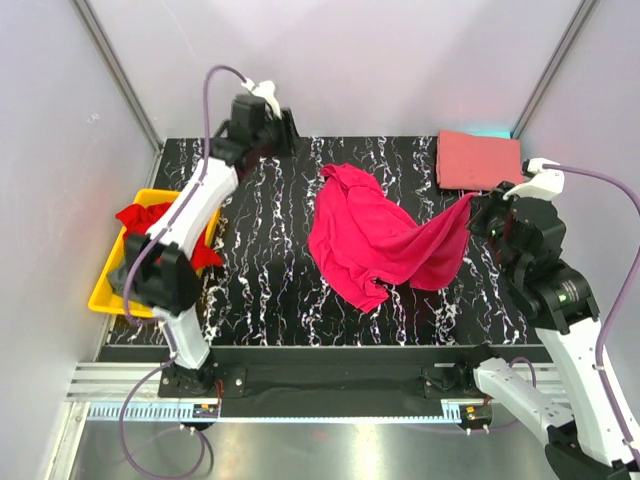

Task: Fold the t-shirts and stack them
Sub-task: Flatten the tshirt out

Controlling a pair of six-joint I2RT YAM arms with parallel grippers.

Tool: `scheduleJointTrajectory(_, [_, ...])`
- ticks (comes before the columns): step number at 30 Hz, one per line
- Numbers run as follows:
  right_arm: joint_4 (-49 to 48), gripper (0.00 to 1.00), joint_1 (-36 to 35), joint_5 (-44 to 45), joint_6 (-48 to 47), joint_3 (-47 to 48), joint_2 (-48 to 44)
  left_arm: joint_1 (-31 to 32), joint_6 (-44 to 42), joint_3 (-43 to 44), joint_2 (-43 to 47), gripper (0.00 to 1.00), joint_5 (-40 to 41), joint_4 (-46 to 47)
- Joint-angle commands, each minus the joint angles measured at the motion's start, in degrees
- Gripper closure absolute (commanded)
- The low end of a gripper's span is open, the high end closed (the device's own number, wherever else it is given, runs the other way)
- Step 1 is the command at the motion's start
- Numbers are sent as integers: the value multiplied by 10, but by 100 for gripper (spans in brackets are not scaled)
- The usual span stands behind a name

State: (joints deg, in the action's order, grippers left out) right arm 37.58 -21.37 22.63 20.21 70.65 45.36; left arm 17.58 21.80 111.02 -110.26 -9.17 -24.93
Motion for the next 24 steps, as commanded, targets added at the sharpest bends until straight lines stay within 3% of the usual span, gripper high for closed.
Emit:
scheduleJointTrajectory(1, [2, 100, -1, 50, 22, 12, 4, 78, -26, -148, 131, 49, 108, -44])
scheduleJointTrajectory(6, [19, 100, 0, 66, 29, 10, -3, 176, 74, -412, 278, 53, 100, -27])
scheduleJointTrajectory(8, [21, 100, 0, 56, 34, 4, -8, 239, 99, -450, 307, 52, 118, -24])
scheduleJointTrajectory(12, [16, 100, 0, 41, 41, -17, -21, 298, 148, -532, 346, 50, 137, -1])
scheduleJointTrajectory(17, [13, 100, 0, 29, 54, -45, -32, 308, 201, -593, 307, 46, 95, 98])
scheduleJointTrajectory(24, [93, 100, -1, 80, 119, -50, -13, 336, 198, -542, 197, 43, 161, 50])
